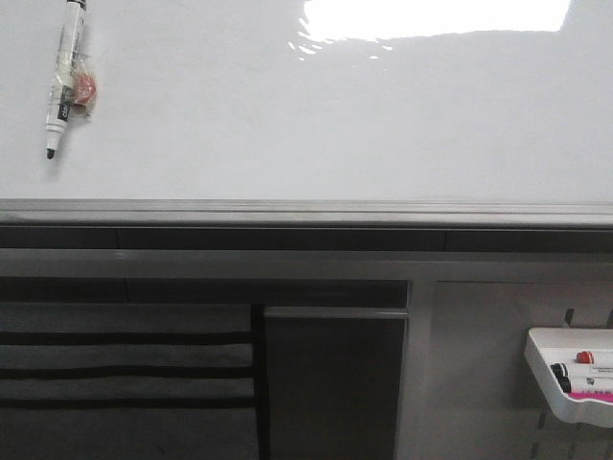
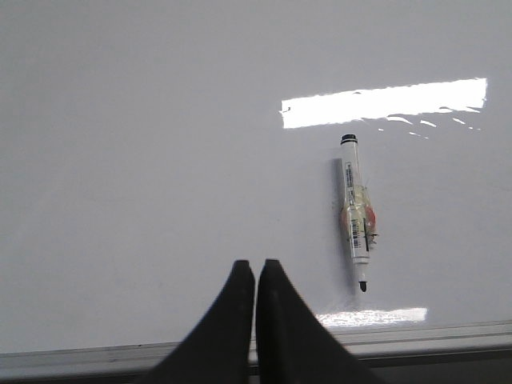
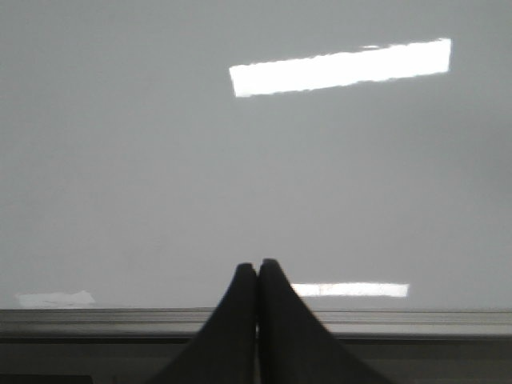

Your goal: Write number 3 on whiteboard

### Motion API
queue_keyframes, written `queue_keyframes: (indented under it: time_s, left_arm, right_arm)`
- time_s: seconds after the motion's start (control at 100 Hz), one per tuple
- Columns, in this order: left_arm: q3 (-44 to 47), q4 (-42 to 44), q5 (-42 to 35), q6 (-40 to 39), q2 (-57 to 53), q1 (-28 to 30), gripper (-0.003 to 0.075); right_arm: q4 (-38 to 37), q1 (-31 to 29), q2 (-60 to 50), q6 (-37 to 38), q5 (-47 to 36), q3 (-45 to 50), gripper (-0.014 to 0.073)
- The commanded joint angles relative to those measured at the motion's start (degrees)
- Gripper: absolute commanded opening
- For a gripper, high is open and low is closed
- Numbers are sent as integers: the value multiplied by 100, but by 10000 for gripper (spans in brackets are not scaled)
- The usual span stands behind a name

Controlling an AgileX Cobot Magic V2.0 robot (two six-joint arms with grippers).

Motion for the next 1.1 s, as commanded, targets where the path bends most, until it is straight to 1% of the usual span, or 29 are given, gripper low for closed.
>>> queue_keyframes:
  time_s: [0.0, 0.55, 0.64, 0.72, 0.77, 0.82, 0.91, 1.03, 1.09]
  left_arm:
    - [39, -52, -400, -17, -157, 22, -20]
    - [39, -52, -400, -17, -157, 22, -20]
    - [39, -52, -454, -17, -157, 22, -20]
    - [39, -66, -478, -17, -157, 22, -20]
    - [9, -173, -466, -29, -157, 22, -20]
    - [-56, -384, -442, -38, -157, 22, -20]
    - [-346, -846, -175, -38, -144, 22, -20]
    - [-1043, -874, 610, -38, 62, 22, -20]
    - [-1488, -834, 1130, -38, 303, 22, -20]
  right_arm:
    - [-44, -31, -79, -29, -477, 147, -69]
    - [-44, -31, -79, -29, -497, 147, -69]
    - [-44, -31, -79, -17, -390, 147, -69]
    - [186, -31, -79, -6, -293, 115, -69]
    - [511, -31, -79, -6, -14, 3, -69]
    - [609, -31, -79, -6, 248, -148, -69]
    - [644, -31, -40, -6, 670, -515, -69]
    - [644, -31, 220, -6, 1106, -1190, -69]
    - [644, -31, 436, -16, 1322, -1570, -69]
